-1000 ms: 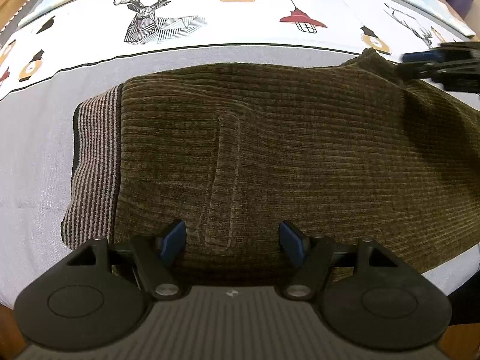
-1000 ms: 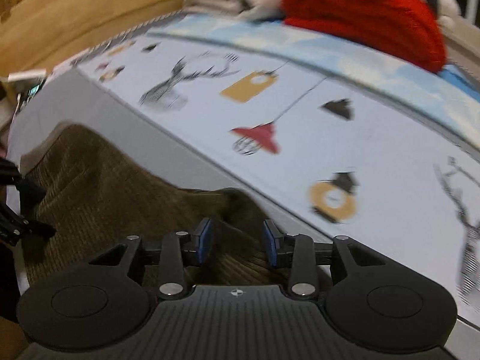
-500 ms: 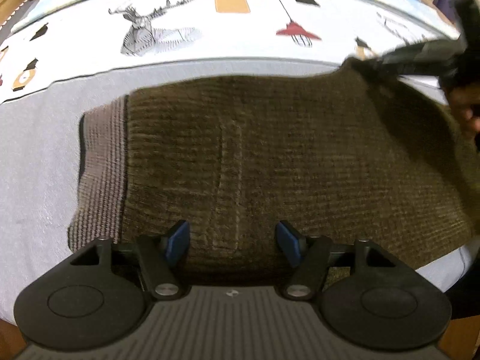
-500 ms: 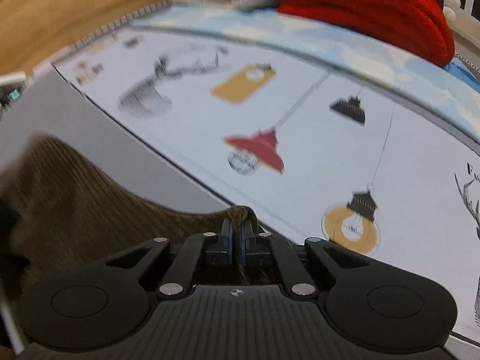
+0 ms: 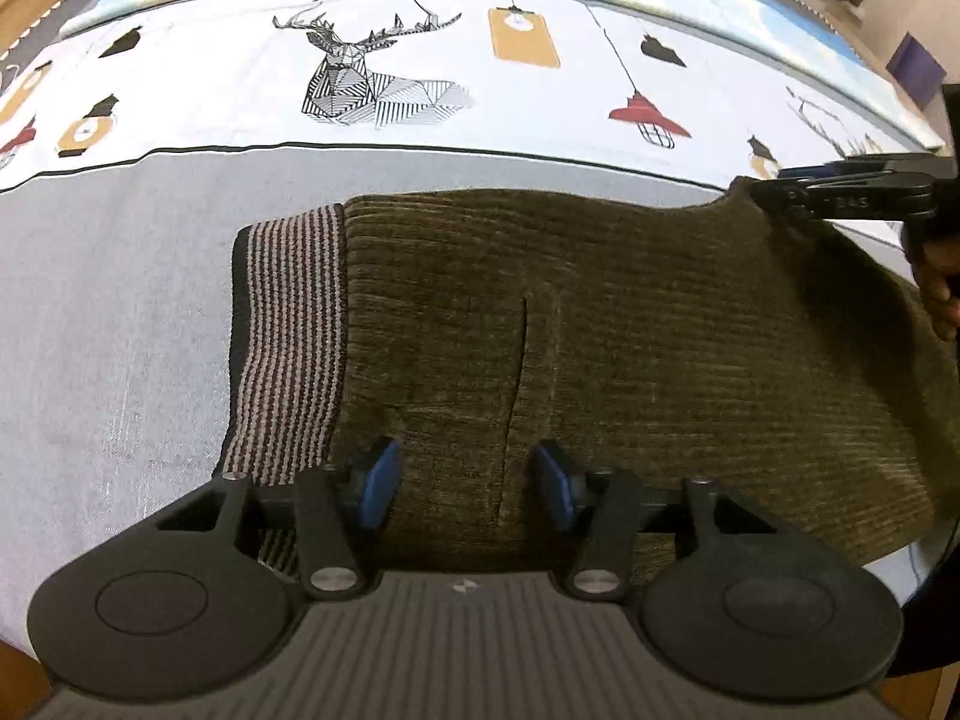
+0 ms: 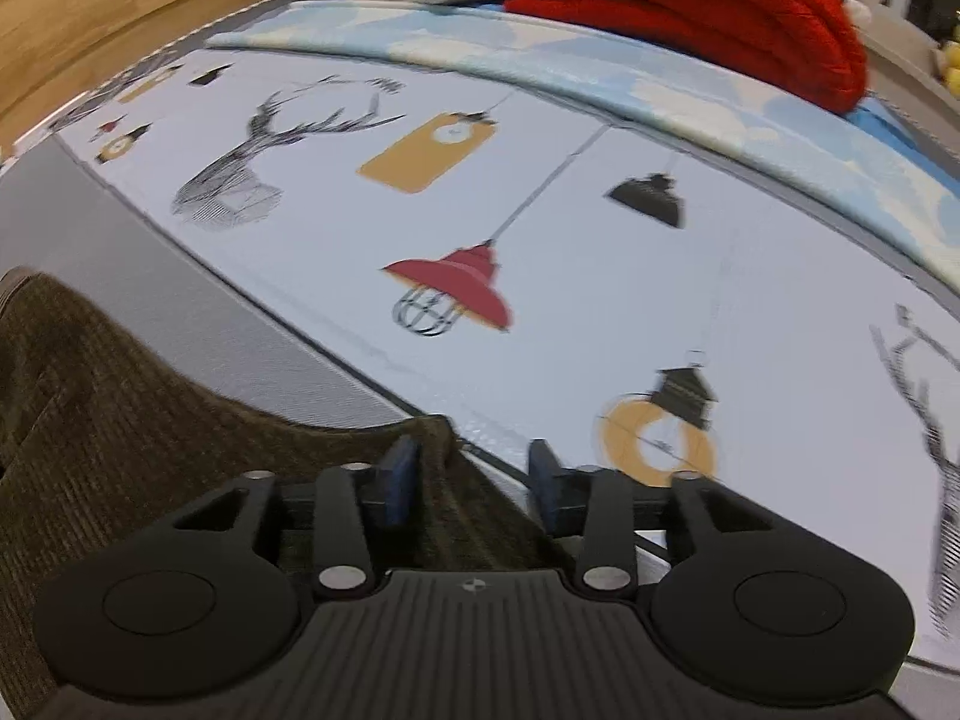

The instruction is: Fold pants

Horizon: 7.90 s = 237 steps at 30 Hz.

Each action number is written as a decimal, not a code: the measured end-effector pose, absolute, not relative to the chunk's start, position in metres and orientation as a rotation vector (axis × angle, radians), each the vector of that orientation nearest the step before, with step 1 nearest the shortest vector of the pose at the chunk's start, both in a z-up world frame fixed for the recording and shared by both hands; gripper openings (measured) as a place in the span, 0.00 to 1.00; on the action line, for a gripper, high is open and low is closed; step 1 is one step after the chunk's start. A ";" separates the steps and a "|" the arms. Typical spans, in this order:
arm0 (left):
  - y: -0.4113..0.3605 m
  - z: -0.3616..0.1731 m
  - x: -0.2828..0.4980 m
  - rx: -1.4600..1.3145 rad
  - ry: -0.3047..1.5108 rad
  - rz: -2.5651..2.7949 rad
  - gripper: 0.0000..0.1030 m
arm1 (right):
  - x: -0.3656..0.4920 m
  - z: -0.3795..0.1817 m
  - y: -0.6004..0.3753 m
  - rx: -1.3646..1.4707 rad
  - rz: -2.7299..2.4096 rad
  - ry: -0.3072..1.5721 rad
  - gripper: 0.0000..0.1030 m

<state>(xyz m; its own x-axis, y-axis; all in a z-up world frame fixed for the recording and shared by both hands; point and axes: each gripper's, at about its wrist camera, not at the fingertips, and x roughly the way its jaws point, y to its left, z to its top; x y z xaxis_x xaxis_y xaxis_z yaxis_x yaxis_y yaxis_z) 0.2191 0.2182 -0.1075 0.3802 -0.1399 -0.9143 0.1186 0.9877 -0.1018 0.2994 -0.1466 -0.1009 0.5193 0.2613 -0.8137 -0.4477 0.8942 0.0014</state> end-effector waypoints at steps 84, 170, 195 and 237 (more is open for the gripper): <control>0.044 -0.127 0.169 0.325 1.227 -0.446 0.59 | -0.059 -0.134 -0.654 0.960 -0.822 0.676 0.20; 0.120 -0.072 0.199 -0.072 1.098 -0.327 0.63 | 0.023 -0.105 -0.118 -0.456 0.563 0.757 0.25; 0.006 -0.100 0.298 -0.313 1.141 -0.525 0.15 | 0.013 -0.111 -0.358 0.401 -0.095 0.894 0.73; 0.094 -0.084 0.150 -0.064 1.050 -0.407 0.57 | 0.039 -0.023 -0.298 0.086 -0.107 0.795 0.67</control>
